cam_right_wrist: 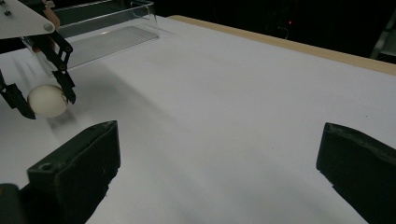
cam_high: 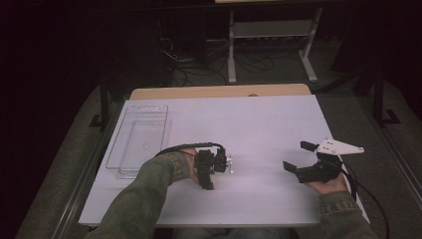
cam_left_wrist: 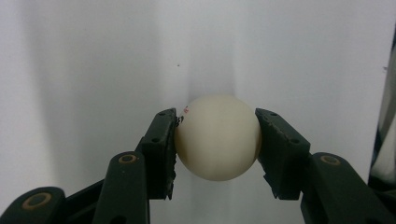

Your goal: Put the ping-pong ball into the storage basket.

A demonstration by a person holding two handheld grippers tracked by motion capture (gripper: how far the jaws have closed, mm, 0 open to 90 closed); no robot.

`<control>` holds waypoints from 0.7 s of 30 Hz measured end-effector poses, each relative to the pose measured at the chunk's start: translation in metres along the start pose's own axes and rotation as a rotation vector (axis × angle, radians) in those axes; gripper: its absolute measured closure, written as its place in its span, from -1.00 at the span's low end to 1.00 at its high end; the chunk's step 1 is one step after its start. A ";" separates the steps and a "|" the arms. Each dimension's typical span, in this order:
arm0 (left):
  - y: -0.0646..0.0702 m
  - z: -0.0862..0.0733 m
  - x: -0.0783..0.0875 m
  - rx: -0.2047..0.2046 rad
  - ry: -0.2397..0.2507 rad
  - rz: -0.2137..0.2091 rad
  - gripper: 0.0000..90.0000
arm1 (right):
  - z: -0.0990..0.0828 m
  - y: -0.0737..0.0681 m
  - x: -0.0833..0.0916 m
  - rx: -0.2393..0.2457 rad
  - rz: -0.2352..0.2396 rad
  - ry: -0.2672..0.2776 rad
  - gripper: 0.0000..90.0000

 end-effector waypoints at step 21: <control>-0.002 -0.009 0.024 0.034 -0.007 0.008 0.13 | 0.000 0.000 0.000 -0.003 0.002 -0.004 -1.00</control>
Point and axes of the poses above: each handheld gripper's, and its own axes: x roughly backward along the jaws, z roughly out of its top, y roughly to its right, the point moved 6 cm from there along -x, roughly forward along the jaws, and after that the axes turned 5 degrees about z, right-handed, at the moved point
